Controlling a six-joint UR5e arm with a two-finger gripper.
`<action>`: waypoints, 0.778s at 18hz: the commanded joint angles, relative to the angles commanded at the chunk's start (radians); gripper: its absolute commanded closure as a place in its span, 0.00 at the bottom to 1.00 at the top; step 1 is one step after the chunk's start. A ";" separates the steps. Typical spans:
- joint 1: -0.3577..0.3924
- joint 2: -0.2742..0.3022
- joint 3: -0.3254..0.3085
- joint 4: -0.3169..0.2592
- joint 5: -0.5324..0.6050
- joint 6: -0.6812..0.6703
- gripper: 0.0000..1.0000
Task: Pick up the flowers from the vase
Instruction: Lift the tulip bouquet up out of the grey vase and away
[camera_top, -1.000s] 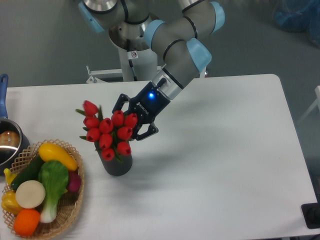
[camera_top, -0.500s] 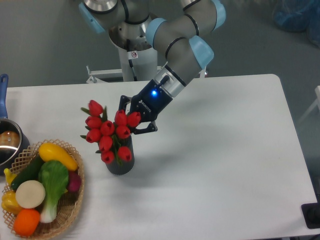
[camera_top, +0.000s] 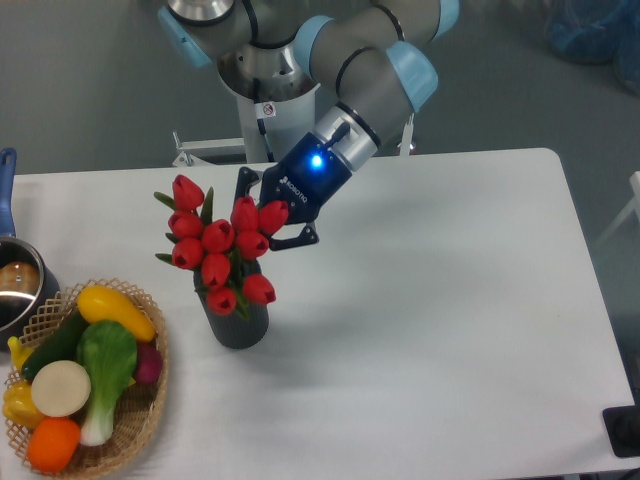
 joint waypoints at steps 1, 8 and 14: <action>0.006 -0.002 0.026 0.002 0.000 -0.046 0.94; 0.012 -0.009 0.108 0.000 -0.002 -0.151 0.94; 0.044 -0.011 0.146 -0.002 -0.006 -0.195 0.94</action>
